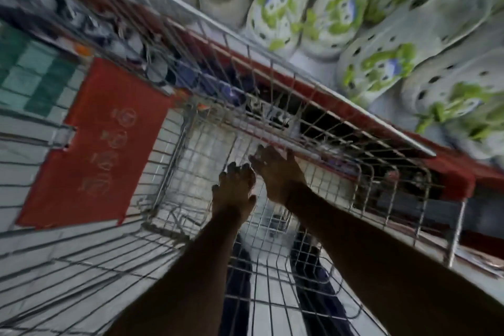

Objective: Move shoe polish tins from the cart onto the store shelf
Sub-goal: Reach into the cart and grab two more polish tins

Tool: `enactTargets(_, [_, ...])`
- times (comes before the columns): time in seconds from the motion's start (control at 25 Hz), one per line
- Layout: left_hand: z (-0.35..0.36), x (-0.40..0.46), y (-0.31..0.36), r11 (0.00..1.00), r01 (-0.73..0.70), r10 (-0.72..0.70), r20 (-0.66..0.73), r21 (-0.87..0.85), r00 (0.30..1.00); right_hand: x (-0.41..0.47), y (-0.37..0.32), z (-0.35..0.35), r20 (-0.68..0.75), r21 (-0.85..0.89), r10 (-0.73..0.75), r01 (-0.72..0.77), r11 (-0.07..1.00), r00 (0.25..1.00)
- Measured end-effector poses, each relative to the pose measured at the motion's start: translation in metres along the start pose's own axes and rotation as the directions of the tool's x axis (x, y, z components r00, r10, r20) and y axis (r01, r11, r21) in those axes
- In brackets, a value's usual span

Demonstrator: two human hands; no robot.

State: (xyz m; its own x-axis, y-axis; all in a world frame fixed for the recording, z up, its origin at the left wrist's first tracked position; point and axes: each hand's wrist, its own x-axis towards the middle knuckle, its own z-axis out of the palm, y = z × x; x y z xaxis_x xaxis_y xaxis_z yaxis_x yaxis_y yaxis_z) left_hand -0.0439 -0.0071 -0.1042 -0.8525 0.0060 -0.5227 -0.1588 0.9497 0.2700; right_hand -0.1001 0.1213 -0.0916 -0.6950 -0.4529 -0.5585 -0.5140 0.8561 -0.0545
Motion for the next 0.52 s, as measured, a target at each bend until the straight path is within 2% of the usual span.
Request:
enactTargets(0.12, [0.024, -0.005, 0.000, 0.999, -0.011, 0.014, -0.080, 0.033, 0.997, 0.005, -0.001, 0.019, -0.083, -0.001, 0.010, -0.010, 1.000, 0.997])
enactTargets(0.2, [0.016, -0.022, 0.001, 1.000, 0.005, -0.003, -0.058, 0.029, 0.998, -0.009, -0.003, 0.016, -0.057, 0.070, 0.046, -0.042, 0.997, 0.997])
enactTargets(0.36, [-0.061, -0.069, 0.000, 1.000, 0.007, -0.007, -0.082, -0.011, 0.997, -0.060, -0.012, -0.047, -0.025, 0.250, 0.090, -0.081, 0.965, 0.996])
enactTargets(0.52, [-0.186, -0.115, 0.007, 0.996, -0.081, 0.065, -0.313, -0.039, 0.947, -0.104, -0.018, -0.172, -0.258, 0.264, 0.113, -0.042, 0.964, 0.959])
